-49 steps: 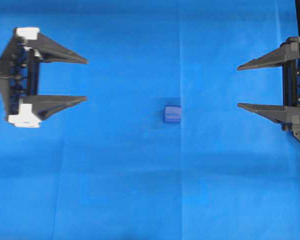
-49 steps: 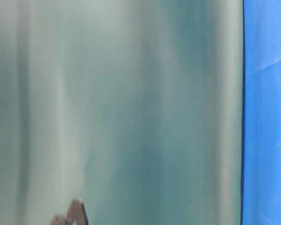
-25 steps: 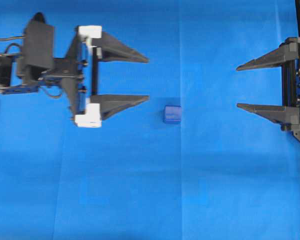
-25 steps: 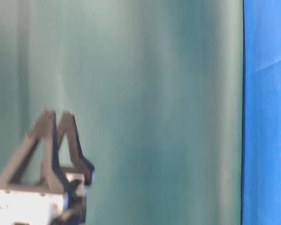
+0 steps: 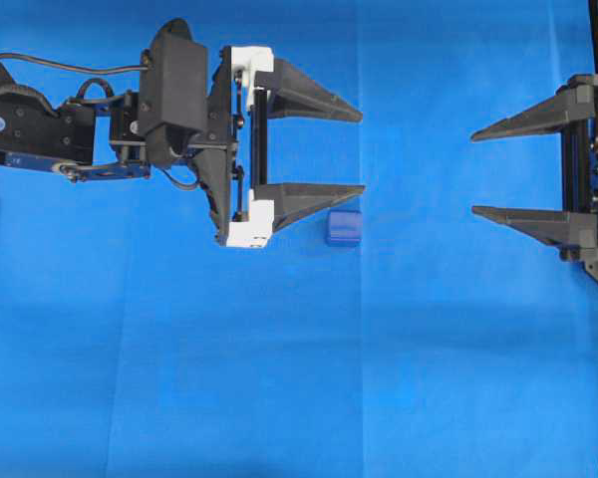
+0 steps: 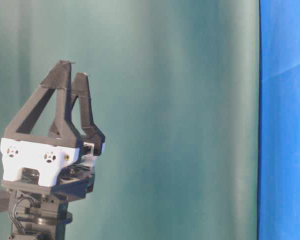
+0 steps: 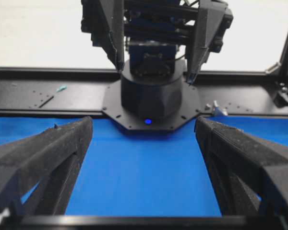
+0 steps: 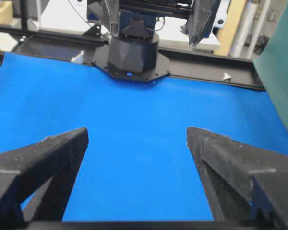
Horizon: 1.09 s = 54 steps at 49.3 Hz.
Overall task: Handover the blue block to the right arm after grasping it with the left arm, then place it in the designated position.
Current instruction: 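Move the open left gripper toward the blue cube and lower over it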
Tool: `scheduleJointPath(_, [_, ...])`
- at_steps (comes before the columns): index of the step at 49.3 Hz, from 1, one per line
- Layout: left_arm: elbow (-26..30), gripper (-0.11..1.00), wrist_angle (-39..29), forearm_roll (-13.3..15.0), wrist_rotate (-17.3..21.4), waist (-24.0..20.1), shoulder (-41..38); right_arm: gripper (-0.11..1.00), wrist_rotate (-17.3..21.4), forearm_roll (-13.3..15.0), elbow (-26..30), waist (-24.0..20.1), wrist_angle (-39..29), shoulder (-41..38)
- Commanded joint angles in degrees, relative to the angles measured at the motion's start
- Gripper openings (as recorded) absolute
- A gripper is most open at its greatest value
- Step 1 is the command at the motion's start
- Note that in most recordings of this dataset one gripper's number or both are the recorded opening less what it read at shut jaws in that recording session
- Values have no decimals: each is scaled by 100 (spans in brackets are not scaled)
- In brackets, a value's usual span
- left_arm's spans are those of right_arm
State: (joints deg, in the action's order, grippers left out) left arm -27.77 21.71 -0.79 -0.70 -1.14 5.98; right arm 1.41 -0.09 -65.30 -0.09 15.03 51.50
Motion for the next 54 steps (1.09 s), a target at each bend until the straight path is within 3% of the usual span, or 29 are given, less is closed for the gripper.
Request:
scheduleJointPath(1, [229, 91, -158, -18, -44, 9, 35, 98, 9, -18, 167, 0, 62, -35])
scheduleJointPath(5, [431, 91, -773, -18, -70, 53, -26, 98, 9, -18, 167, 9, 62, -35])
scheduleJointPath(16, [1389, 91, -3234, -9, -79, 114, -369, 98, 9, -9, 158, 0, 62, -70])
scheduleJointPath(31, [2558, 91, -5572, -18, 9, 114, -932, 98, 18, -18, 149, 0, 35, -97])
scheduleJointPath(41, [3085, 91, -6381, -18, 9, 167, -1204, 98, 18, -18, 141, 0, 26, -123])
scheduleJointPath(54, [3226, 91, -6627, -18, 0, 176, -1274, 98, 18, -18, 141, 9, 26, -167])
